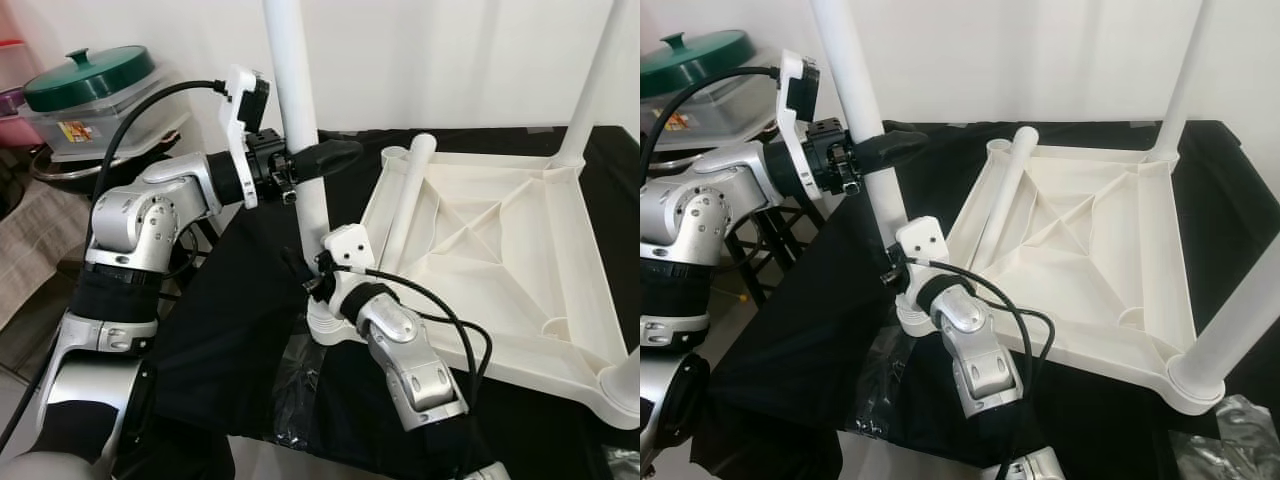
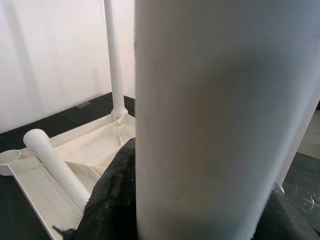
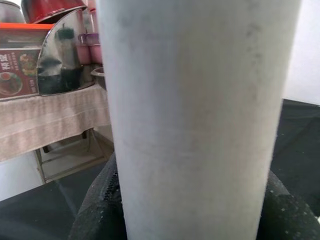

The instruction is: Building children table

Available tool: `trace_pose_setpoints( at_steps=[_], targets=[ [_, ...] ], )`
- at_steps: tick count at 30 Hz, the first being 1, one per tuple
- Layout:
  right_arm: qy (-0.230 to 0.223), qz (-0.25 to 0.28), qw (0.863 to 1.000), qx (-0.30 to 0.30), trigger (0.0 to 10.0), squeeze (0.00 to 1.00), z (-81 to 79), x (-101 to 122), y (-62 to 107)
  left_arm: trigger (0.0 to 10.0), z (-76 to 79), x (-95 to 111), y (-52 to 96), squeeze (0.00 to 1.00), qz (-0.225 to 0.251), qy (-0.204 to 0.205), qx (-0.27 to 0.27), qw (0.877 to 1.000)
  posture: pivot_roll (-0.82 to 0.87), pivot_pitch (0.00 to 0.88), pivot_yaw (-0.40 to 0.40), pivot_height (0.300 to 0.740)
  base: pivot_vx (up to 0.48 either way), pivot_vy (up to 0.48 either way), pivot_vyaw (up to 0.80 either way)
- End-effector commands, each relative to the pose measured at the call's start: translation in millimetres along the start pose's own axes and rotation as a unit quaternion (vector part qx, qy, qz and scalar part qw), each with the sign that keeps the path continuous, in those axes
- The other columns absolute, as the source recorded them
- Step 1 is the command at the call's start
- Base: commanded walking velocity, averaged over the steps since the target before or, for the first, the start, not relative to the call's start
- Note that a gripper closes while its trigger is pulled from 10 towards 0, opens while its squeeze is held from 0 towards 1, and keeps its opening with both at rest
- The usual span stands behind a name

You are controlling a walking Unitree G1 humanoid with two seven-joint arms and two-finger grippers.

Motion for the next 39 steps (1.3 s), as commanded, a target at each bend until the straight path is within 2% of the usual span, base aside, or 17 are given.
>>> trace_pose_setpoints(
  at_steps=[1,2,3,4,5,8,11,12,16,19,20,21,22,24,31,38,39],
  targets=[
    [-0.003,-0.063,0.998,-0.019,10.0,0.00,21.0,-21,8.2,0.0,11.8,-4,-4.2,0.00,-0.012,0.010,-0.044,0.999,-0.02,0.057,0.118,0.740,0.000,0.000,0.00],
    [-0.001,-0.038,0.999,0.007,10.0,0.96,26.0,-3,8.8,0.0,12.1,-4,-4.1,0.00,-0.013,0.010,-0.044,0.999,-0.02,0.051,0.116,0.740,0.000,0.000,0.00],
    [-0.001,-0.038,0.999,0.007,10.0,0.96,26.0,-3,8.8,0.0,12.1,-4,-4.1,0.00,-0.013,0.010,-0.044,0.999,-0.02,0.051,0.116,0.740,0.000,0.000,0.00],
    [0.008,-0.014,0.998,0.057,10.0,1.00,35.0,17,8.0,0.0,12.8,-4,-4.4,0.00,-0.014,0.009,-0.047,0.999,-0.02,0.050,0.115,0.740,0.000,0.000,0.00],
    [0.008,-0.014,0.998,0.057,10.0,1.00,35.0,17,8.0,0.0,12.8,-4,-4.4,0.00,-0.014,0.009,-0.047,0.999,-0.02,0.050,0.115,0.740,0.000,0.000,0.00],
    [0.058,0.018,0.968,0.245,10.0,1.00,52.7,60,8.7,0.0,13.3,-4,-5.5,0.00,-0.013,0.008,-0.053,0.998,-0.02,0.046,0.123,0.740,0.000,0.000,0.00],
    [0.085,0.010,0.953,0.290,10.0,0.96,55.8,65,9.5,0.0,13.5,-4,-6.3,0.00,-0.012,0.008,-0.054,0.998,-0.02,0.042,0.118,0.740,0.000,0.000,0.00],
    [0.096,-0.007,0.941,0.324,10.0,0.00,58.7,69,5.2,0.0,14.2,-3,-6.9,0.00,-0.012,0.007,-0.056,0.998,-0.01,0.043,0.118,0.740,0.000,0.000,0.00],
    [0.098,-0.041,0.922,0.373,10.0,0.00,58.7,73,-6.2,0.0,15.4,-2,-7.4,0.00,-0.012,0.005,-0.059,0.998,-0.01,0.040,0.122,0.740,0.000,0.000,0.00],
    [0.088,-0.049,0.916,0.387,10.0,0.00,57.2,73,-11.3,0.0,15.7,-1,-7.2,0.00,-0.013,0.004,-0.062,0.998,0.00,0.039,0.129,0.740,0.000,0.000,0.00],
    [0.081,-0.048,0.916,0.390,3.4,0.00,55.9,74,-14.7,0.0,16.1,-1,-7.4,0.00,-0.014,0.004,-0.064,0.998,0.00,0.038,0.131,0.740,0.000,0.000,0.00],
    [0.081,-0.048,0.916,0.390,3.4,0.00,55.9,74,-14.7,0.0,16.1,-1,-7.4,0.00,-0.014,0.004,-0.064,0.998,0.00,0.038,0.131,0.740,0.000,0.000,0.00],
    [0.076,-0.046,0.913,0.397,0.0,0.00,54.6,76,-17.7,0.0,16.9,0,-8.0,0.00,-0.016,0.004,-0.067,0.998,0.00,0.039,0.130,0.740,0.000,0.000,0.00],
    [0.063,-0.047,0.905,0.419,0.0,0.00,53.0,76,-19.1,0.0,18.3,0,-9.0,0.00,-0.017,0.003,-0.072,0.997,0.01,0.041,0.132,0.740,0.000,0.000,0.00],
    [0.049,-0.051,0.897,0.436,0.0,0.00,54.0,69,-17.9,0.0,19.4,1,-9.1,0.00,-0.018,0.000,-0.076,0.997,0.00,0.044,0.135,0.740,0.000,0.000,0.00],
    [0.037,-0.049,0.904,0.423,0.0,0.00,56.9,61,-17.3,0.0,19.4,0,-10.4,0.00,-0.017,-0.006,-0.076,0.997,0.00,0.045,0.138,0.740,0.000,0.000,0.00],
    [0.035,-0.048,0.909,0.413,0.0,0.00,58.2,59,-17.6,4.0,17.8,0,-11.1,0.00,-0.015,-0.007,-0.068,0.998,0.00,0.045,0.139,0.740,0.000,0.000,0.00]
  ],
)
Point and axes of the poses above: a point about 5 cm out from each wrist's last joint towards the gripper, its own y axis pointing back from the gripper into the wrist, its own x axis along the axis of the wrist's last joint, z = x × y, the point moved 1 cm from there along -y, pointing out of the wrist towards the gripper, and after that the axes turned 7 degrees about -y, right-handed, at the moved point
